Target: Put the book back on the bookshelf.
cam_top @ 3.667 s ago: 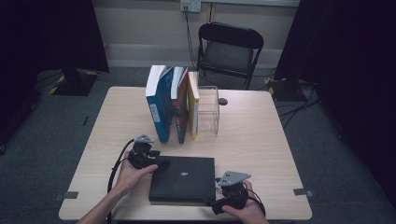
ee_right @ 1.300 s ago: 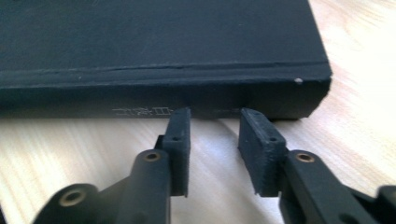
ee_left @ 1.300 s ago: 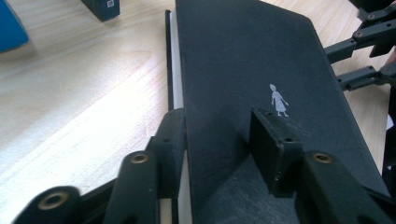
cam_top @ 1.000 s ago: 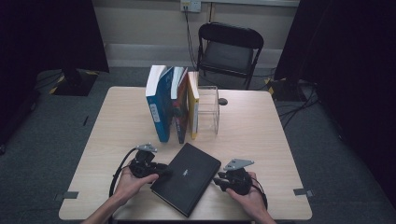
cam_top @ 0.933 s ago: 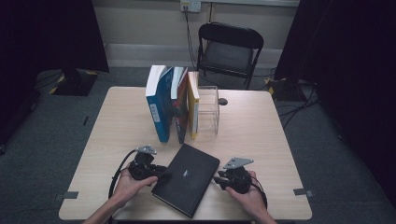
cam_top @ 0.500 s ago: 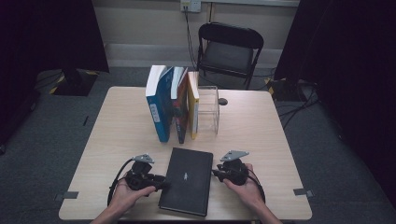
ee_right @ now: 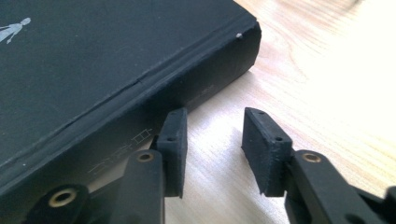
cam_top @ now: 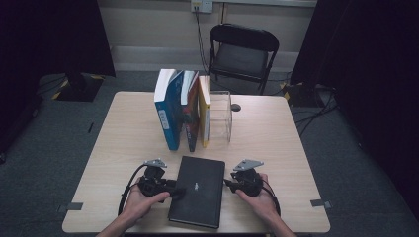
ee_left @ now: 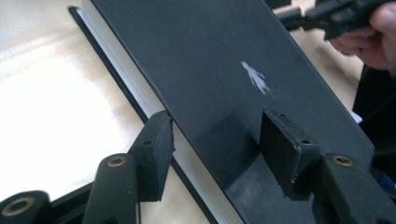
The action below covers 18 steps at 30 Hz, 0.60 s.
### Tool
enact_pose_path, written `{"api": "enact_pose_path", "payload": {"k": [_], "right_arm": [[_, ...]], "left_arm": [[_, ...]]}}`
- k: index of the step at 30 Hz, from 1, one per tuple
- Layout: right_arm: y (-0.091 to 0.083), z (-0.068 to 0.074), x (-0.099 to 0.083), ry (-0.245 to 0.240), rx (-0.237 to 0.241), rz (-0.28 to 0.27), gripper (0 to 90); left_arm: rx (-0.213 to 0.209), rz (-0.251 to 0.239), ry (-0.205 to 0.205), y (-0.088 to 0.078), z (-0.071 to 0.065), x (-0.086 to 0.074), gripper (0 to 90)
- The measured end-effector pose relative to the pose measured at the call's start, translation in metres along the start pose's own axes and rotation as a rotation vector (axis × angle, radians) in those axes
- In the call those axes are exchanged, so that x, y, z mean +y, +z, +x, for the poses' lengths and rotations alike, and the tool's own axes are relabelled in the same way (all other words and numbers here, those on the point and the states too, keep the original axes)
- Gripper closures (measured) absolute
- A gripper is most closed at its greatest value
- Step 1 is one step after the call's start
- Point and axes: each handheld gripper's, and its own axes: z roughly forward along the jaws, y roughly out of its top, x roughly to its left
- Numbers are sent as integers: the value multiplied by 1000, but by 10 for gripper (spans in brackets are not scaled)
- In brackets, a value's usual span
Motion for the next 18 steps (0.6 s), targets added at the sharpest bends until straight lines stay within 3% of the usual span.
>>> {"api": "enact_pose_path", "payload": {"k": [2,4,7,9,13,18], "right_arm": [[0,-1,0,14,3,0,571],[1,-2,-1,17,3,-5,558],[1,-3,-1,26,1,-2,537],[0,-3,-1,27,5,-3,524],[-2,-3,-3,22,15,-5,488],[-6,1,-4,12,18,-6,465]], "left_arm": [[27,0,-2,1,2,7,431],[81,-14,5,-1,5,15,432],[159,9,1,0,11,29,418],[142,-14,-25,0,13,32,405],[137,1,8,6,9,29,390],[106,22,17,14,5,31,369]]}}
